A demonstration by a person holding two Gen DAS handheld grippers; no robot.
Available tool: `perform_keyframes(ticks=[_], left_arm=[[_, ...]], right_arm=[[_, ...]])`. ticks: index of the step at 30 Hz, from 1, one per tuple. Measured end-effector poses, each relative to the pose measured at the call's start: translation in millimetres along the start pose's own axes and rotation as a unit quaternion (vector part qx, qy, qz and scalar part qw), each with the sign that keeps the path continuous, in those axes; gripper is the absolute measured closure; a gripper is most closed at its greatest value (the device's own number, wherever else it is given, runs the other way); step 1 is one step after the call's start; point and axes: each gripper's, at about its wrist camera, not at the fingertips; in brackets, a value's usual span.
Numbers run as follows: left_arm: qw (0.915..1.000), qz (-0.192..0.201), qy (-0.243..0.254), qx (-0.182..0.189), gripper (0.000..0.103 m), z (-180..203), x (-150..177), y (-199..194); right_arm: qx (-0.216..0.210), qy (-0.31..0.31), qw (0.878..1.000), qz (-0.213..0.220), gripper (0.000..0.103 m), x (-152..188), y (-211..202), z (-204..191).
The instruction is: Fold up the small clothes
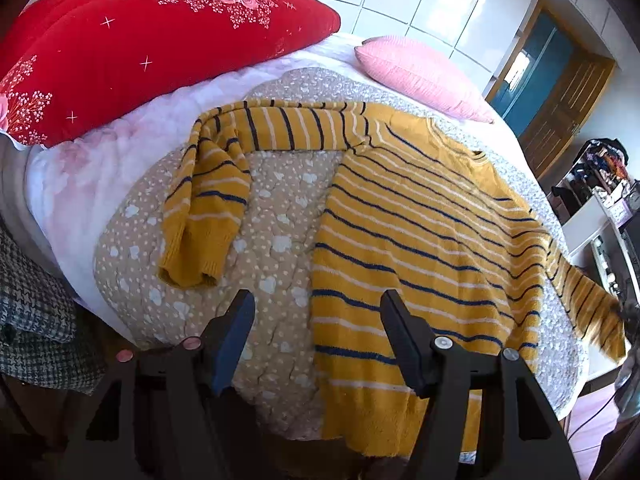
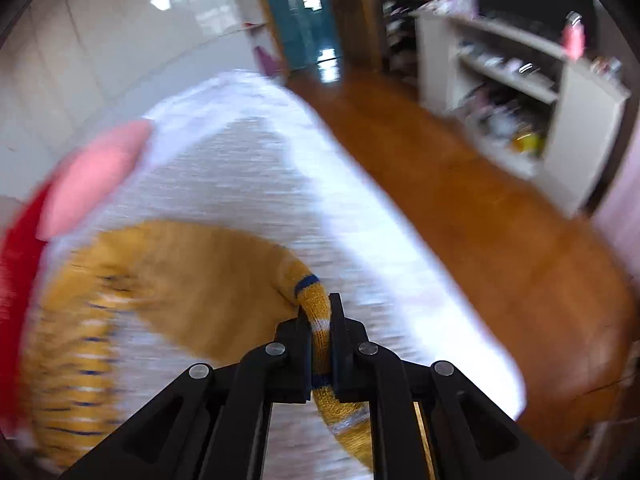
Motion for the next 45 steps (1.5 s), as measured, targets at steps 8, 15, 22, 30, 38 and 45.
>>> perform_keyframes(ticks=[8, 15, 22, 30, 38, 45], left_arm=[[0.9982, -0.006, -0.005, 0.06, 0.038, -9, 6, 1], [0.9953, 0.0, -0.041, 0.088, 0.038, -47, 0, 0], [0.9941, 0.001, -0.06, 0.09, 0.037, -75, -6, 5], [0.9938, -0.011, -0.059, 0.093, 0.037, -66, -6, 18], [0.9958, -0.029, -0.023, 0.084, 0.035, -30, 2, 25], [0.9925, -0.071, -0.003, 0.099, 0.034, -5, 13, 49]], right_arm=[[-0.151, -0.145, 0.977, -0.028, 0.095, -20, 4, -231], [-0.142, -0.265, 0.949, -0.099, 0.095, 18, 105, -449], [-0.119, -0.282, 0.934, -0.186, 0.087, 47, 216, -502], [-0.171, -0.284, 0.931, -0.154, 0.057, 27, 185, -486], [-0.147, -0.316, 0.931, -0.103, 0.057, 28, 116, -372], [-0.133, -0.197, 0.962, -0.133, 0.055, 48, 97, -196]])
Point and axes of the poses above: each gripper's, at about its wrist camera, not at the fingertips, and y roughly the way its jaws point, z to its right, x to its underside, and after that the axes turned 8 degrees about -z, right-handed
